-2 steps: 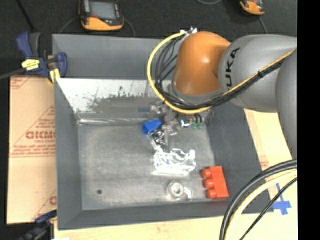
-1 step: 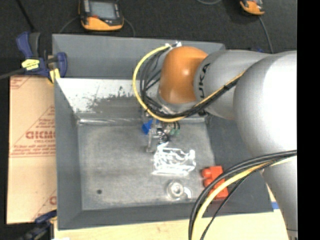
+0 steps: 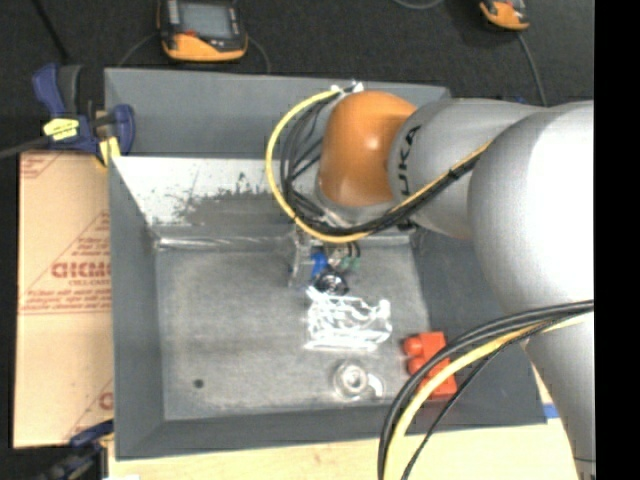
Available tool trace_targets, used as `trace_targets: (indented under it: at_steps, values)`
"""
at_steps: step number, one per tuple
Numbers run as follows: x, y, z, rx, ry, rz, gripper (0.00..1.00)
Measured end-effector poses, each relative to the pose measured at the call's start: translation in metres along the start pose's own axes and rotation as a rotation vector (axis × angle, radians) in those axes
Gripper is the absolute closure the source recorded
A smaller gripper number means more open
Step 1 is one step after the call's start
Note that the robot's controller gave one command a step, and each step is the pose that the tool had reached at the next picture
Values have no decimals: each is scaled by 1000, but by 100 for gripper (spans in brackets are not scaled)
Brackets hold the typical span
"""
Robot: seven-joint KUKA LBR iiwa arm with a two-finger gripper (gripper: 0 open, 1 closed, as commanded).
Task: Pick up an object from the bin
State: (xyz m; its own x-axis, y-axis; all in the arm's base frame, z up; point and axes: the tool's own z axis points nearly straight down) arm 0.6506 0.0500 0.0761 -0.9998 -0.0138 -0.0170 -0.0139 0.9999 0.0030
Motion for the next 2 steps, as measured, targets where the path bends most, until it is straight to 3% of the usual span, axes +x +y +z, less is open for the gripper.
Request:
trace_targets:
  at_steps: [1,2]
  values:
    - [54,35,-113,0,6,-11,100]
    - [57,-4,-159,3,8,7,100]
